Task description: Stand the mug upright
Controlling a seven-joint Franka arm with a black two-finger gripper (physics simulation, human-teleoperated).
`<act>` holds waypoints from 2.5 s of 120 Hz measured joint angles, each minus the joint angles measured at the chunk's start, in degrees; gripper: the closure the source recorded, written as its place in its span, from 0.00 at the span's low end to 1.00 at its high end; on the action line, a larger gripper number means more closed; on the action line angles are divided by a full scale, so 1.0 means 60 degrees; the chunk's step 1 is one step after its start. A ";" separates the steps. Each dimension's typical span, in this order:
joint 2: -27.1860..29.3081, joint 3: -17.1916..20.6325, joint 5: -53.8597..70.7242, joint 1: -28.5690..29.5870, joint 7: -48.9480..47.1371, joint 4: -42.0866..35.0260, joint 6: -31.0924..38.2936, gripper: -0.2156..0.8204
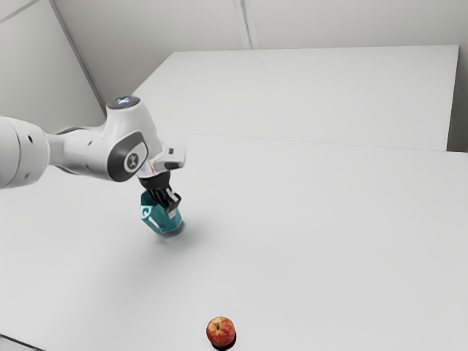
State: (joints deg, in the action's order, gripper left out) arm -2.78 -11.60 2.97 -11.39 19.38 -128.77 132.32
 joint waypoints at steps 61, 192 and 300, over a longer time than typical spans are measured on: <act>-0.0089 -0.0001 -0.0018 0.0069 -0.0393 -0.0057 0.0105 0.91; 0.0925 0.0014 -0.0032 -0.0004 -0.0610 0.0174 -0.0120 0.56; -0.1886 0.0015 -0.1078 0.0699 -0.0906 0.7277 -0.6083 0.22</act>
State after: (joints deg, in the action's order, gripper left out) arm -14.10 -11.51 -3.50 -7.20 13.94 -85.11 95.82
